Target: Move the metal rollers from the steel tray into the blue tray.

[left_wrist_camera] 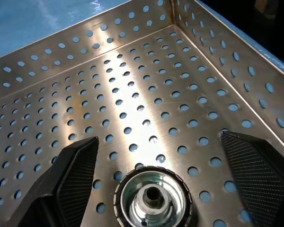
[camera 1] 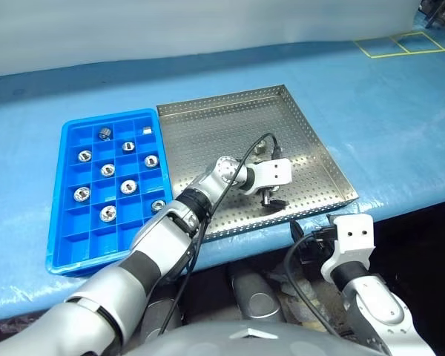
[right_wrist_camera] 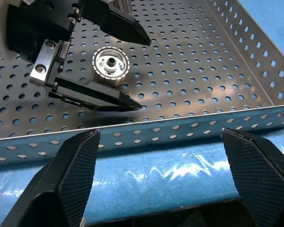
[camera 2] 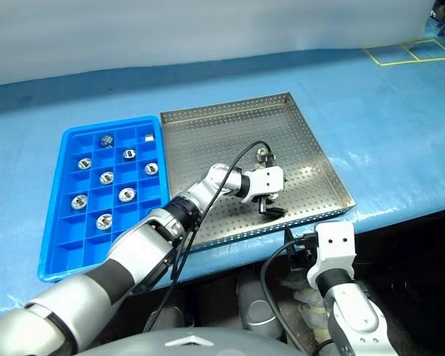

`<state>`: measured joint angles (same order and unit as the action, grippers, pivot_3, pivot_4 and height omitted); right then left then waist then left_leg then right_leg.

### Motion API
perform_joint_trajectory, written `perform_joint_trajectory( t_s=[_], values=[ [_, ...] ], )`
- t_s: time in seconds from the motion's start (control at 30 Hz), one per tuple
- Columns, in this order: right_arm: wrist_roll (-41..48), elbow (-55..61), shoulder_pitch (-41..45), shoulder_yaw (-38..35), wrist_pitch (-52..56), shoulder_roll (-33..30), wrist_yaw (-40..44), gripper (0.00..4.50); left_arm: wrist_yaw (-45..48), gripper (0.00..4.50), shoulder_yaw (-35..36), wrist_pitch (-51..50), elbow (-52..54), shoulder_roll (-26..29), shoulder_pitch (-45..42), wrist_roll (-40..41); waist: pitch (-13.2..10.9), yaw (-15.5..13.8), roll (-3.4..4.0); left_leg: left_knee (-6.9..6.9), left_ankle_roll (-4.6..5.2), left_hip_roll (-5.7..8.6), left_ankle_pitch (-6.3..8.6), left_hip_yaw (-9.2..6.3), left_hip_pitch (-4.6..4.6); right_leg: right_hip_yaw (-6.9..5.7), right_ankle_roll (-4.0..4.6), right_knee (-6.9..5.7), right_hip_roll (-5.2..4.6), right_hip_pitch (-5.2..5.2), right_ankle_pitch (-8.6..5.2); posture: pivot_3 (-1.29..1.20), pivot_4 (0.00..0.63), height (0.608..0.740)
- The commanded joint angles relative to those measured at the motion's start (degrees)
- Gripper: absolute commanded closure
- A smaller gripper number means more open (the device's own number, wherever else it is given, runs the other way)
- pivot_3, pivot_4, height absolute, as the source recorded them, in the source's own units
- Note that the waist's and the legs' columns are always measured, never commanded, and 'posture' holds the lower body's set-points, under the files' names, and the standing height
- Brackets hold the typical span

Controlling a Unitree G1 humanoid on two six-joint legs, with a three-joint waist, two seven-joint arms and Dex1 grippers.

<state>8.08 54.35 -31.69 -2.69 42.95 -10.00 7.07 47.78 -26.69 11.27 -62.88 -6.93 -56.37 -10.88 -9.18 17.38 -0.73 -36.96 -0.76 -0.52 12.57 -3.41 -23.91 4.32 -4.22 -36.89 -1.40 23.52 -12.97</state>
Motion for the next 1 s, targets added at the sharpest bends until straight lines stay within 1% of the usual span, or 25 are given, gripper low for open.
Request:
perform_joint_trajectory(
  t_s=[0.03,0.13,0.2,0.23,0.43,0.47,0.57,0.67,0.8,0.9,1.0],
  values=[
    [0.0,0.7,1.0,-0.2,-1.1,0.0,-0.3,0.17,-0.3,0.0,1.3,-1.3,-0.2,-1.2,-2.3,-0.5,0.0,0.0,0.0,0.0,0.0,0.0,0.0,0.0,0.0,0.0,0.0,0.0,0.0,0.0,0.0,-0.34,0.15,0.74],
    [0.0,0.2,2.0,-0.1,-0.9,-0.2,-0.3,0.17,0.3,0.0,1.3,-3.5,-0.5,-0.9,-2.1,-1.1,0.0,0.0,0.0,0.0,0.0,0.01,0.0,0.0,0.01,0.01,0.0,0.0,0.0,-0.01,0.0,-0.33,0.15,0.74],
    [0.1,0.1,2.6,-0.3,-0.6,-0.2,-0.2,0.13,0.7,0.38,1.0,-4.6,-0.4,-0.7,-1.8,-1.6,0.0,0.0,0.0,0.03,0.0,0.01,0.0,0.0,0.01,0.01,-0.01,0.0,0.0,0.0,0.0,-0.32,0.15,0.74],
    [0.1,0.0,2.8,-0.4,-0.5,-0.2,-0.2,0.13,1.0,0.62,0.9,-5.4,-0.4,-0.6,-1.6,-1.9,0.0,-0.1,0.0,0.03,0.0,0.01,0.0,0.0,0.01,0.01,-0.02,0.0,0.0,0.0,0.0,-0.32,0.15,0.74],
    [0.1,-0.5,4.1,-0.2,0.0,-0.3,-0.3,0.13,2.2,2.58,2.2,-7.6,1.1,-0.2,-0.7,-1.4,0.0,-0.4,0.0,0.04,0.0,0.02,0.0,-0.01,0.02,0.03,-0.06,-0.01,0.0,-0.02,0.0,-0.3,0.15,0.74],
    [0.1,-0.6,4.4,0.0,0.1,-0.4,-0.3,0.13,2.1,2.75,2.9,-8.0,1.7,-0.1,-0.6,-0.8,0.0,-0.4,0.0,0.03,0.0,0.02,0.0,-0.01,0.02,0.03,-0.07,-0.01,0.0,-0.02,0.0,-0.3,0.15,0.74],
    [0.1,-0.6,5.6,0.9,0.8,-0.9,0.0,0.13,1.6,2.75,5.9,-9.8,5.0,0.7,0.0,1.4,0.0,-0.4,0.0,0.03,0.0,0.02,0.0,0.0,0.04,0.06,-0.1,-0.03,0.0,-0.01,0.02,-0.28,0.15,0.74],
    [0.2,-0.6,8.1,2.5,1.9,-1.8,0.5,0.13,1.0,2.75,9.6,-12.6,11.5,1.9,1.6,4.5,0.0,-0.8,0.01,0.03,0.0,0.02,0.0,0.0,0.04,0.07,-0.24,-0.07,0.01,0.0,0.1,-0.25,0.15,0.74],
    [0.6,-1.7,14.0,5.8,3.6,-2.8,1.3,0.13,-1.8,2.75,14.7,-18.0,24.7,4.3,5.8,8.7,0.0,-1.7,0.02,0.02,0.0,0.01,0.0,0.01,0.03,0.09,-0.37,-0.08,0.01,0.01,0.18,-0.19,0.15,0.74],
    [1.1,-4.2,20.6,9.2,4.8,-3.6,2.9,0.13,-5.5,2.75,18.8,-23.5,37.0,6.9,9.6,11.3,0.0,-3.2,0.04,0.03,0.0,0.0,0.0,0.0,0.07,0.1,-0.39,-0.1,0.03,0.0,0.19,-0.14,0.15,0.74],
    [1.4,-7.3,26.2,12.1,5.1,-4.6,5.0,0.13,-8.8,2.75,21.0,-28.7,47.9,9.8,13.5,12.2,0.0,-5.5,0.06,0.01,0.0,0.0,-0.01,-0.02,0.1,0.1,-0.39,-0.18,0.06,0.0,0.2,-0.09,0.15,0.74]
  ],
)
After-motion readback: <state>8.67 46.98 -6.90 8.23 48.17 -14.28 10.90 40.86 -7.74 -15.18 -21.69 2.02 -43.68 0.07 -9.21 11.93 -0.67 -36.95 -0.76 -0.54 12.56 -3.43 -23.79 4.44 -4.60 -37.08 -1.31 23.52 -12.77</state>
